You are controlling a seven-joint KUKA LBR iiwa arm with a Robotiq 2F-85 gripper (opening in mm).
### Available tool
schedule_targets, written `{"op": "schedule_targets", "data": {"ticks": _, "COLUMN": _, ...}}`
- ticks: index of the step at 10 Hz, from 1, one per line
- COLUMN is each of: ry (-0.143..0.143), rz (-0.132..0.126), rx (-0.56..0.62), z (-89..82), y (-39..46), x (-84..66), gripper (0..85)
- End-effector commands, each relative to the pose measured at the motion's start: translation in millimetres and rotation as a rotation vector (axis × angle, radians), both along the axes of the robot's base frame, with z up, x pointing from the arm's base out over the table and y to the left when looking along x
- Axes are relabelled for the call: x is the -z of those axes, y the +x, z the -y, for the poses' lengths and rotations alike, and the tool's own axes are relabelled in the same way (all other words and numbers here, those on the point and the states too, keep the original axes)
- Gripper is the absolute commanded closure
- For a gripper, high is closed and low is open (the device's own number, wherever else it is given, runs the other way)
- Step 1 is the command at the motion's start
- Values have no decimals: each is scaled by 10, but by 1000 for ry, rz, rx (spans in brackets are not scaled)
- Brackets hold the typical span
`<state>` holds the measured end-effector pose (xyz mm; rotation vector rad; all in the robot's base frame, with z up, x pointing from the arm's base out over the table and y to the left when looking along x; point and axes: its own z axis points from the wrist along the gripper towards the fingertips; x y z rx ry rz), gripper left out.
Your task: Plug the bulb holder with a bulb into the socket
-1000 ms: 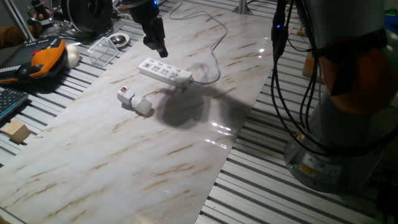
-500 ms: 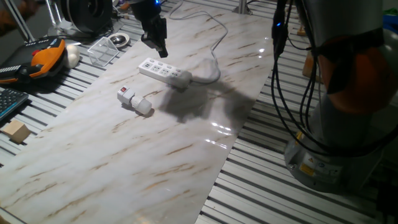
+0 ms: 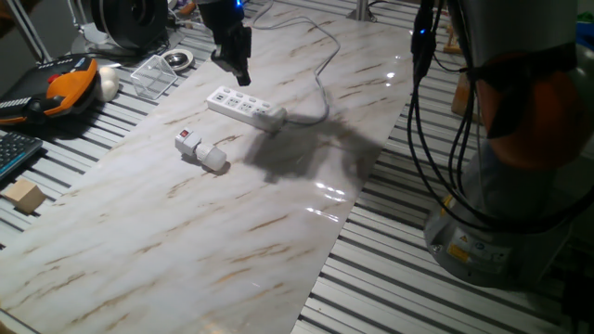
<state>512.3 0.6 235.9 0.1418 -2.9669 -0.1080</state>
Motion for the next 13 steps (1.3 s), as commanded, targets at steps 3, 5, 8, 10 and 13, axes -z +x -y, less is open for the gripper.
{"op": "schedule_targets", "data": {"ticks": 3, "ry": -16, "rz": 160, "rx": 62, "z": -309, "y": 243, "x": 76, "gripper": 510}}
{"op": "schedule_targets", "data": {"ticks": 5, "ry": -14, "rz": 192, "rx": 49, "z": -440, "y": 433, "x": 261, "gripper": 510}}
{"op": "schedule_targets", "data": {"ticks": 8, "ry": -8, "rz": 216, "rx": 58, "z": -534, "y": 697, "x": 520, "gripper": 510}}
{"op": "schedule_targets", "data": {"ticks": 10, "ry": 1, "rz": 222, "rx": 66, "z": -549, "y": 829, "x": 687, "gripper": 340}}
{"op": "schedule_targets", "data": {"ticks": 13, "ry": 3, "rz": 221, "rx": 68, "z": -584, "y": 895, "x": 781, "gripper": 340}}
